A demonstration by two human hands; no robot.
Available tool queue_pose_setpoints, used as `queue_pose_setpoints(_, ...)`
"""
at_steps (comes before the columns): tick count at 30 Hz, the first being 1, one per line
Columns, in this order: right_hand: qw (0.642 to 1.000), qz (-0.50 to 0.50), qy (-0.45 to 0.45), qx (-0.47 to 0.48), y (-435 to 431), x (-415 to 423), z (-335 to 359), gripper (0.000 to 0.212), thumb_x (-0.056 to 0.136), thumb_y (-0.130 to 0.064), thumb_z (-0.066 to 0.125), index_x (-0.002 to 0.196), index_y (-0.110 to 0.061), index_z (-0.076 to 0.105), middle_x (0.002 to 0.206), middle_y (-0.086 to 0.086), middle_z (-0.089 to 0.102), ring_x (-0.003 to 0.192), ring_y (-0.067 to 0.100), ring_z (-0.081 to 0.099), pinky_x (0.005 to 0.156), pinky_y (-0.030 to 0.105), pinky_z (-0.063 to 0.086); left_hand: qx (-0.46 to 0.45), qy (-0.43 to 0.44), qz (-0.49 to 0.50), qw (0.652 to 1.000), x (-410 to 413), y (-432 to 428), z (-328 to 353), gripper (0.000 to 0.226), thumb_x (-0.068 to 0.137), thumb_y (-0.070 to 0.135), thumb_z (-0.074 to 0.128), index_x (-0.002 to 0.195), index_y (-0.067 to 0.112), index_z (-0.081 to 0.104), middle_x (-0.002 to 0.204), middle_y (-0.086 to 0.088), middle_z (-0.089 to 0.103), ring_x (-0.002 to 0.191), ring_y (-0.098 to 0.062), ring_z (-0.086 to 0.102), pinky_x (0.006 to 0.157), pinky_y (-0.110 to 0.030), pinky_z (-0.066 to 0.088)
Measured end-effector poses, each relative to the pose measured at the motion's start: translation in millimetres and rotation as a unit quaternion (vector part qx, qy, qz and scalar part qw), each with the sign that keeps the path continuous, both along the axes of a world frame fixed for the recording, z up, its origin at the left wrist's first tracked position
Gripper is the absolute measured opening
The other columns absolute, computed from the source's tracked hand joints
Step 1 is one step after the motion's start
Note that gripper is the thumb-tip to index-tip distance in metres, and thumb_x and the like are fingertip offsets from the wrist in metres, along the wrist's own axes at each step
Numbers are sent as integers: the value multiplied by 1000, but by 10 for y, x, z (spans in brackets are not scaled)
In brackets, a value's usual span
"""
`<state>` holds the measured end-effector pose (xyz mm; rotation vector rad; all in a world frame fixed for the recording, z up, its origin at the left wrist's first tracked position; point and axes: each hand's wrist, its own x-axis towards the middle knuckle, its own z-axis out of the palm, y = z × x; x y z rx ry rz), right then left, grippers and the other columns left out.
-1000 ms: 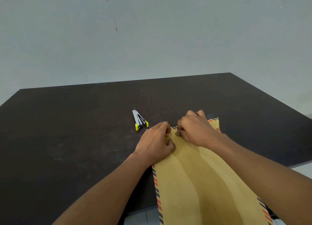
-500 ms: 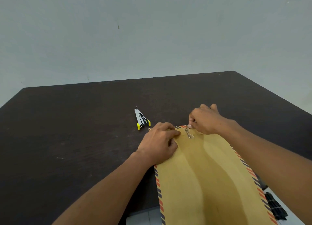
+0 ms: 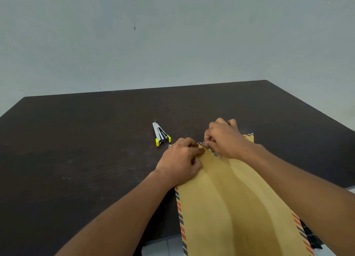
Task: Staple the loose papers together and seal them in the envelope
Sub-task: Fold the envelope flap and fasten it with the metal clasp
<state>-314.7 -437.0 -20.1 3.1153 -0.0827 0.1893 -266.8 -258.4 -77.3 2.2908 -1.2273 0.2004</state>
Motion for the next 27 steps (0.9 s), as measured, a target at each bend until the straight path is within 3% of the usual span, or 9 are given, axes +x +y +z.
queue_pose_setpoints(5, 995, 67, -67, -31, -29, -82, -59, 13, 92, -38, 64, 88, -30, 73, 92, -14, 52, 109, 15, 47, 89, 39, 30, 4, 2, 1, 1000, 4, 2, 6, 46, 82, 32, 48, 121, 27, 72, 117, 6, 61, 108, -14, 53, 84, -39, 54)
queue_pose_setpoints(10, 996, 35, -59, 52, -74, -176, -128, 14, 89, -43, 69, 86, -31, 75, 88, -14, 61, 106, 13, 48, 85, 37, 27, -1, 16, 18, 1000, -14, 14, 45, 39, 80, 32, 54, 114, 18, 70, 116, 5, 66, 109, -15, 58, 88, -39, 53)
queue_pose_setpoints(17, 994, -16, -26, 106, -116, -278, -87, 16, 90, -42, 68, 76, -34, 71, 83, -15, 61, 107, 10, 46, 87, 38, 27, 7, 24, 20, 999, -16, 30, 56, 32, 82, 34, 56, 110, 22, 66, 114, 8, 66, 107, -11, 57, 89, -36, 52)
queue_pose_setpoints(19, 994, -31, -14, 101, -143, -303, -68, 21, 91, -39, 66, 70, -37, 67, 83, -15, 60, 108, 9, 46, 85, 36, 24, 4, 24, 21, 999, -22, 36, 65, 32, 83, 33, 57, 111, 21, 67, 117, 8, 66, 110, -11, 57, 90, -36, 51)
queue_pose_setpoints(23, 997, -56, -19, 49, -217, -349, -64, 18, 94, -41, 62, 84, -32, 75, 80, -17, 57, 109, 8, 44, 85, 35, 22, 11, 28, 21, 999, -32, 36, 67, 31, 85, 33, 56, 112, 21, 67, 120, 7, 65, 112, -11, 56, 92, -36, 51)
queue_pose_setpoints(27, 994, -82, -61, 39, -268, -339, -89, 19, 95, -42, 61, 84, -32, 73, 84, -15, 58, 106, 11, 46, 81, 35, 19, 15, 27, 22, 999, -26, 42, 62, 32, 86, 33, 55, 113, 22, 66, 122, 9, 64, 114, -10, 55, 93, -36, 51)
